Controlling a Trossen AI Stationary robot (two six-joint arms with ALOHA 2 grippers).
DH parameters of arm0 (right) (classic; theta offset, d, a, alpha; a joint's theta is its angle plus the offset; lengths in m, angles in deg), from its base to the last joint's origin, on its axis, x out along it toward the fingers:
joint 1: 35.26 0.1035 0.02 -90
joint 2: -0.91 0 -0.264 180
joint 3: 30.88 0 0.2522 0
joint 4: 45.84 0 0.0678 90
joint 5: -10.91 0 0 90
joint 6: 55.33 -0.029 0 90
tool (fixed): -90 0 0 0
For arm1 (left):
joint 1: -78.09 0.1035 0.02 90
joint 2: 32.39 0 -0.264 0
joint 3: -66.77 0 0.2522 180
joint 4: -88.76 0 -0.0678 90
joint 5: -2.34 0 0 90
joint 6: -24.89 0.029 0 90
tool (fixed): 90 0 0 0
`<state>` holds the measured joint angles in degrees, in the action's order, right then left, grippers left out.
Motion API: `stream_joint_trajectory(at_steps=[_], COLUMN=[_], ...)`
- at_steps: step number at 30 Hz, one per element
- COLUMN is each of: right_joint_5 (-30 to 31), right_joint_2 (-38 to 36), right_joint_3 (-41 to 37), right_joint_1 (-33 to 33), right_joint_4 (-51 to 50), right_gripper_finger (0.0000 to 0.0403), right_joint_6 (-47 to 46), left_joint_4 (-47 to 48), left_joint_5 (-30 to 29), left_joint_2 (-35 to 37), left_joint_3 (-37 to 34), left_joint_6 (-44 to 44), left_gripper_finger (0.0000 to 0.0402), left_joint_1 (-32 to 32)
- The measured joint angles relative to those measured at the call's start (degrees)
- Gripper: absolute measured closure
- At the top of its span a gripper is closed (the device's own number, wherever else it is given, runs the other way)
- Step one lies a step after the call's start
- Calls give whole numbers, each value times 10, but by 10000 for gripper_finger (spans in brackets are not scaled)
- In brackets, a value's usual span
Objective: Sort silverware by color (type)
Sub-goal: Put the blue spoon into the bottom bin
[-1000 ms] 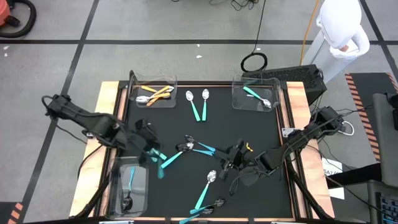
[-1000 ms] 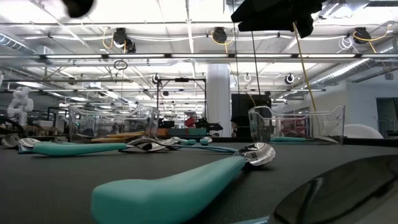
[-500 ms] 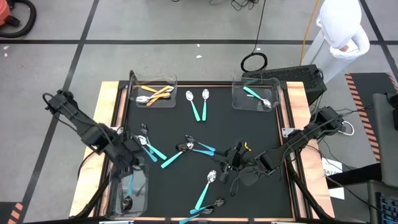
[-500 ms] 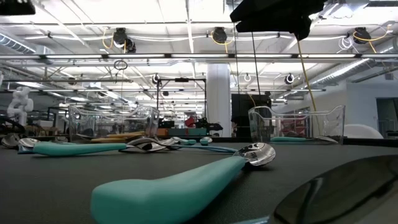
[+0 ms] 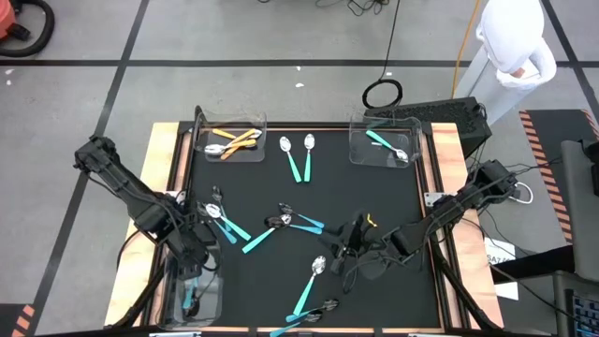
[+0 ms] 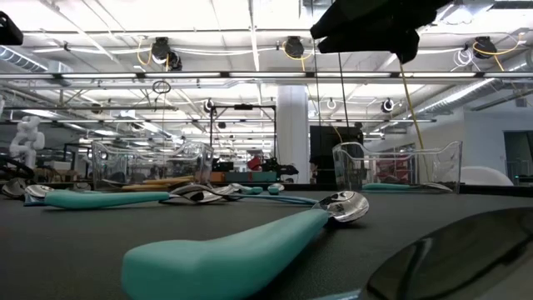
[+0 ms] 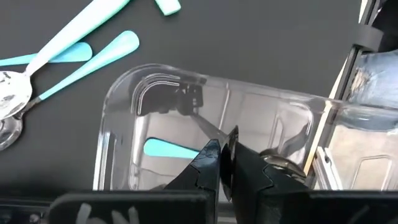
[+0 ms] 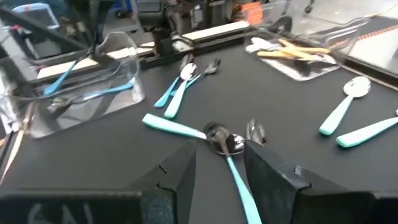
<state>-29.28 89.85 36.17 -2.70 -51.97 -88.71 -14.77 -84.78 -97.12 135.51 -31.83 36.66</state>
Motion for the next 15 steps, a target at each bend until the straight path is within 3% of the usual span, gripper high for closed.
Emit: stream_joint_trajectory(at_steps=[5, 15], right_joint_5=[-25, -37], right_joint_2=[0, 0], right_joint_3=[0, 0], right_joint_1=[-3, -3], right_joint_4=[-1, -1], right_gripper_finger=[270, 270], right_joint_6=[-4, 7], left_joint_4=[-14, 1], left_joint_5=[-2, -60], left_joint_2=[0, 0], left_joint_3=[0, 0], left_joint_6=[1, -13], left_gripper_finger=[355, 228], left_joint_1=[0, 2])
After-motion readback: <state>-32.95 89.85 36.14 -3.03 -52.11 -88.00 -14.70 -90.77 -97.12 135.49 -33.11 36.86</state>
